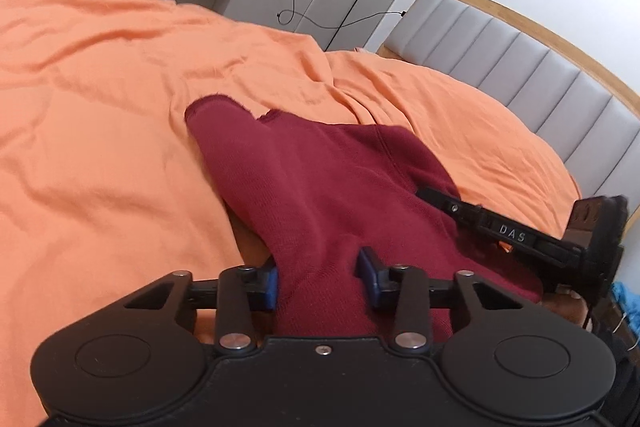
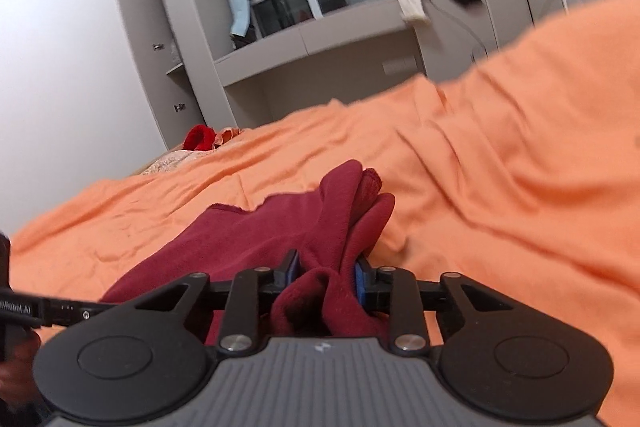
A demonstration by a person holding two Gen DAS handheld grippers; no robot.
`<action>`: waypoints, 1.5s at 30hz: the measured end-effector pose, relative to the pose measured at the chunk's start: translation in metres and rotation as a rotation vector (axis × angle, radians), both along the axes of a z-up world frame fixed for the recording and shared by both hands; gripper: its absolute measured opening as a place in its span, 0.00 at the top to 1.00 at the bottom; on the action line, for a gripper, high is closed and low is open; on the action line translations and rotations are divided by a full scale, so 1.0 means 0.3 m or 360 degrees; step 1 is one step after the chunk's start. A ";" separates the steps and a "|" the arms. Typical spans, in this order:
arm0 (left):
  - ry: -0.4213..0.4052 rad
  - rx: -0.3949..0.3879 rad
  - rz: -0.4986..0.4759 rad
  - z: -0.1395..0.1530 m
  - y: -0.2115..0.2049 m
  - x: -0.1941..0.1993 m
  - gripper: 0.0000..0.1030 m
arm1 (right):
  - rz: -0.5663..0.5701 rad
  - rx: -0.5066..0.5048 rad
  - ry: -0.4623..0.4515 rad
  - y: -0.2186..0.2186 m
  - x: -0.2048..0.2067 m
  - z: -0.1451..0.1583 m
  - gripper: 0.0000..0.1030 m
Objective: Fold small clothes
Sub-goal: 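Grasp the sweater with the left tool while the right tool holds its edge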
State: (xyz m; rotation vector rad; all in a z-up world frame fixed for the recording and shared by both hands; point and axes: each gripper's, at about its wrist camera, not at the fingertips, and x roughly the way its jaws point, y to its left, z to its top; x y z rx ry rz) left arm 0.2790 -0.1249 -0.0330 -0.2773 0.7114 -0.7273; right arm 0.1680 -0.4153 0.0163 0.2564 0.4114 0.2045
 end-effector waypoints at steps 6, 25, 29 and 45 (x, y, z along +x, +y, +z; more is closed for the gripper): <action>-0.0158 0.0145 -0.0005 0.070 -0.030 -0.010 0.71 | -0.0032 -0.0003 -0.0074 0.028 -0.011 0.040 0.77; -0.0955 0.0646 0.0269 0.282 0.085 0.101 0.72 | 0.0051 -0.0068 -0.0397 0.317 0.313 0.146 0.79; -0.0916 0.0699 0.0409 0.238 0.156 0.173 0.71 | 0.0086 -0.0033 -0.0364 0.393 0.445 0.113 0.79; -0.0544 0.0778 0.0522 0.106 0.239 0.266 0.62 | 0.0020 0.0148 -0.0075 0.357 0.568 -0.097 0.69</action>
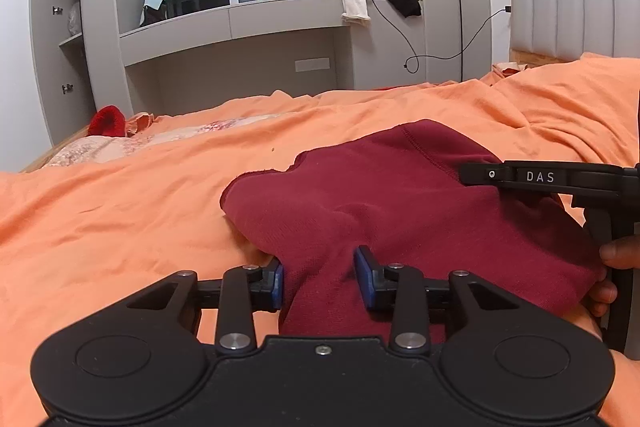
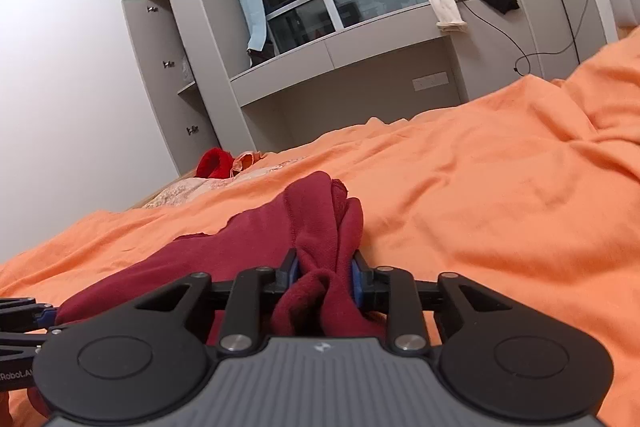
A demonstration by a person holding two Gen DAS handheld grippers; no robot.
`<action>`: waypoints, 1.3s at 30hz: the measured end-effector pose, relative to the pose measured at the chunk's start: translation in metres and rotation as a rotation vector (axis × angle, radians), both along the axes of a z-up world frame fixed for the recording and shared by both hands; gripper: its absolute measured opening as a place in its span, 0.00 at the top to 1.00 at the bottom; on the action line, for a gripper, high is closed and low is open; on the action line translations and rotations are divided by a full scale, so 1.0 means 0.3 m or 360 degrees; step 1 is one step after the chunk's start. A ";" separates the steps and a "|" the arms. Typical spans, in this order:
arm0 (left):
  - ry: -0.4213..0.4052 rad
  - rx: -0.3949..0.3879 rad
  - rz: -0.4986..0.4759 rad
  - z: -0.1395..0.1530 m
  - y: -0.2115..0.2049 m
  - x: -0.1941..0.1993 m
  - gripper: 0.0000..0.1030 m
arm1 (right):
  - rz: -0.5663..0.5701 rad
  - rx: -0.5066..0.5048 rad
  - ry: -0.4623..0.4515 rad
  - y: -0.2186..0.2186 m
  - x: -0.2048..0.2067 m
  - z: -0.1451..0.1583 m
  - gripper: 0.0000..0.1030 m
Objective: Fold small clothes
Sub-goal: 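Grasp the sweater with the left tool while the right tool holds its edge, then open both tools and release the folded red sweater onto the duvet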
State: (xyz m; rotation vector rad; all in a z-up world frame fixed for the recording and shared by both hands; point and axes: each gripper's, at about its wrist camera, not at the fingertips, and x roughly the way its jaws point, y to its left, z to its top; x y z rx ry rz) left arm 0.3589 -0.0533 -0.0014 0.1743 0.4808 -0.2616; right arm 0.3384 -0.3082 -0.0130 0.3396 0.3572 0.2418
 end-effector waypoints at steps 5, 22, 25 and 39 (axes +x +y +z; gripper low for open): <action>0.0052 -0.0046 0.0096 -0.002 0.023 0.005 0.45 | -0.0029 0.0028 0.0010 -0.011 -0.007 0.000 0.55; 0.0046 -0.0236 0.0313 0.039 0.071 -0.111 0.01 | -0.0119 0.0006 -0.0122 -0.030 -0.145 0.123 0.00; -0.0013 -0.0246 0.0301 0.063 0.061 -0.160 0.01 | -0.0108 -0.0039 -0.0169 -0.023 -0.198 0.158 0.00; -0.0256 -0.0327 0.0346 0.194 0.060 -0.465 0.01 | -0.0093 -0.0141 -0.0435 -0.016 -0.564 0.284 0.00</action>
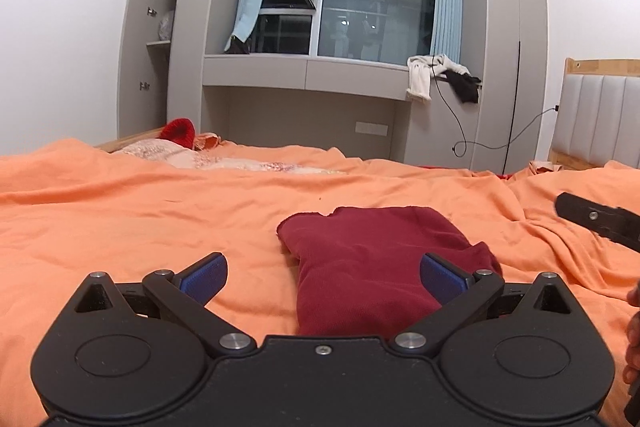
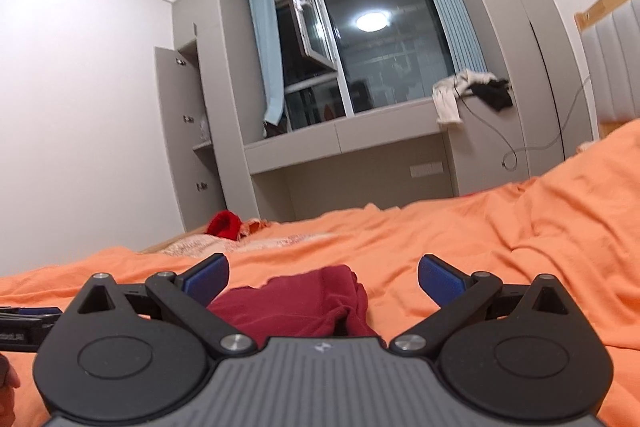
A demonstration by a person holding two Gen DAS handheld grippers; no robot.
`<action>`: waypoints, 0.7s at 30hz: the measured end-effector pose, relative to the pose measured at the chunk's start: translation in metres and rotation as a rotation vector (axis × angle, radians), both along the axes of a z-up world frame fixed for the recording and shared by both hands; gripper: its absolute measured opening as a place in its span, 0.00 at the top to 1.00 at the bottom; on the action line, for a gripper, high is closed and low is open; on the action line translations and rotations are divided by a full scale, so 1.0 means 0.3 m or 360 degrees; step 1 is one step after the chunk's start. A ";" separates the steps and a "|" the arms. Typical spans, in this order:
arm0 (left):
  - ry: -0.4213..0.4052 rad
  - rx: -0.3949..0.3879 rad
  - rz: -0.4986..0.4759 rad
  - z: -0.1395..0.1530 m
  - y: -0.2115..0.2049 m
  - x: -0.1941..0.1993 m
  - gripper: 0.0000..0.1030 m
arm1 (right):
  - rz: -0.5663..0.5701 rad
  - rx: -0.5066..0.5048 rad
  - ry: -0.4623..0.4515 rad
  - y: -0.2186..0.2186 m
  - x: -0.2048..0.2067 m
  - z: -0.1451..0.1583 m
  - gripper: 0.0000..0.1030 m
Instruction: Fold small clothes
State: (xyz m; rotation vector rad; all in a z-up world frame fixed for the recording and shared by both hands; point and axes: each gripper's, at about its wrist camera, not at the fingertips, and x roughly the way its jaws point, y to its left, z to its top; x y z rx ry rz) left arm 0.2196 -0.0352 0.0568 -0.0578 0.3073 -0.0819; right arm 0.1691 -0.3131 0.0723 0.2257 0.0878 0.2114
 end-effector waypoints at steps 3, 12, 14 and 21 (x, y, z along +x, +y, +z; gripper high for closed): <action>-0.0028 -0.0005 0.0007 0.016 0.005 -0.068 0.01 | 0.0004 0.0003 -0.0064 0.001 -0.087 0.021 0.00; -0.0094 -0.0023 0.0057 0.046 0.050 -0.268 0.01 | -0.0001 -0.0046 -0.0212 0.034 -0.299 0.039 0.00; -0.0094 -0.0030 0.0068 0.041 0.063 -0.303 0.01 | -0.0005 -0.0042 -0.0216 0.038 -0.337 0.032 0.00; -0.0083 -0.0031 0.0076 -0.011 0.084 -0.396 0.01 | -0.0047 -0.0080 -0.0212 0.057 -0.440 -0.017 0.00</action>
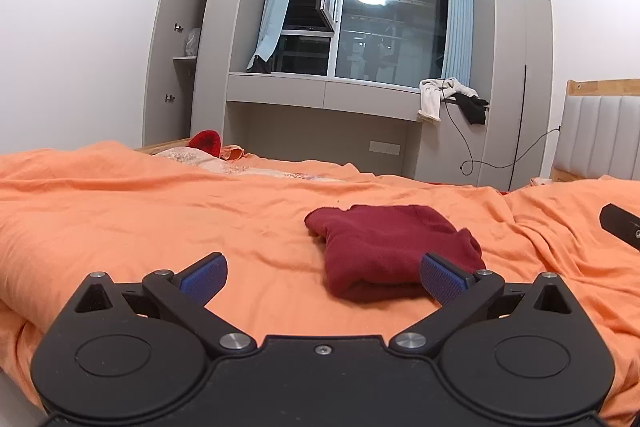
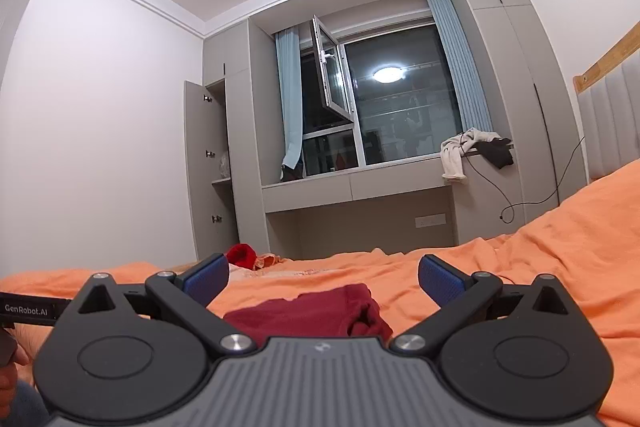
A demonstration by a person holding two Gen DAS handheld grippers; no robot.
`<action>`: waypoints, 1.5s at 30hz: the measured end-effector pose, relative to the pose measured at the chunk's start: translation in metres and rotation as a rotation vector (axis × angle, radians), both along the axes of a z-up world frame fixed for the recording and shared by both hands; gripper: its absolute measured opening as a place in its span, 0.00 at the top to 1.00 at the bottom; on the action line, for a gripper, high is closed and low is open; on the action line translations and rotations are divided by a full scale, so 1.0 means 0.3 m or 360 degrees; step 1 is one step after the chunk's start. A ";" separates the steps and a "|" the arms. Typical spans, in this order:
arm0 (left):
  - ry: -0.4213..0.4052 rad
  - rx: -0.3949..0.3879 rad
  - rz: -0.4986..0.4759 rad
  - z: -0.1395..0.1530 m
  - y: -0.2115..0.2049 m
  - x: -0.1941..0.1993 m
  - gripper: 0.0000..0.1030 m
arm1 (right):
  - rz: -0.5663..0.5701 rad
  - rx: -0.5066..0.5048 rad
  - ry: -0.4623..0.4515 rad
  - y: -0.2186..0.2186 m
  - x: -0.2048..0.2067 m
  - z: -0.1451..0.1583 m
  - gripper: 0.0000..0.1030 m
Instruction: Fold small clothes
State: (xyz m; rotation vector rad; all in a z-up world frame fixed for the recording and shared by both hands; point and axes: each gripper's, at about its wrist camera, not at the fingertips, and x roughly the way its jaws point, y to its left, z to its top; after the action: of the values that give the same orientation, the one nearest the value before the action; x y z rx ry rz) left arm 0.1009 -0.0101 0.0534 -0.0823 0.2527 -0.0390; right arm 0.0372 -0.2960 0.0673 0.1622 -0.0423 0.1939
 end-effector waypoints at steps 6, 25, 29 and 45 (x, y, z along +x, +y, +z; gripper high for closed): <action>-0.0008 0.0052 -0.0011 -0.052 -0.004 -0.035 0.01 | -0.0068 -0.0043 0.0019 0.016 -0.070 -0.051 0.00; 0.0062 0.0140 -0.0018 -0.150 -0.007 -0.060 0.01 | -0.0138 -0.0106 0.0161 0.048 -0.088 -0.162 0.00; 0.0069 0.0133 -0.0009 -0.152 -0.006 -0.055 0.01 | -0.0141 -0.0111 0.0172 0.048 -0.088 -0.166 0.00; 0.0070 0.0135 -0.0009 -0.152 -0.006 -0.055 0.01 | -0.0142 -0.0113 0.0175 0.044 -0.089 -0.165 0.00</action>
State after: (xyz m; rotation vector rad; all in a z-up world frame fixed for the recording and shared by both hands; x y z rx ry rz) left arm 0.0845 -0.0118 0.0077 0.0019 0.2981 -0.0318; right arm 0.0106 -0.2828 0.0179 0.0998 0.0664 0.0973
